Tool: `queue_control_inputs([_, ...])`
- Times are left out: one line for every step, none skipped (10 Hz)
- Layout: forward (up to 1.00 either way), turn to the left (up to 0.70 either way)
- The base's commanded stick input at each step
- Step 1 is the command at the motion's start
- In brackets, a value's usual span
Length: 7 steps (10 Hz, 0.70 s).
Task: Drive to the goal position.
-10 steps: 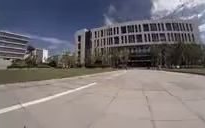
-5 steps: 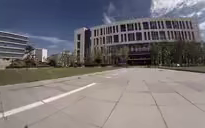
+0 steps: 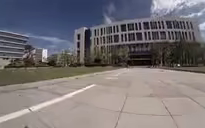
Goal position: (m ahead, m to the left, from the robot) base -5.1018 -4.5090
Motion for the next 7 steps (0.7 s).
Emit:
queue_control_inputs([0.70,-0.01])
queue_control_inputs([0.70,-0.01])
queue_control_inputs([0.70,-0.01])
queue_control_inputs([0.70,-0.01])
queue_control_inputs([0.70,-0.01])
queue_control_inputs([0.70,-0.01])
queue_control_inputs([0.70,-0.01])
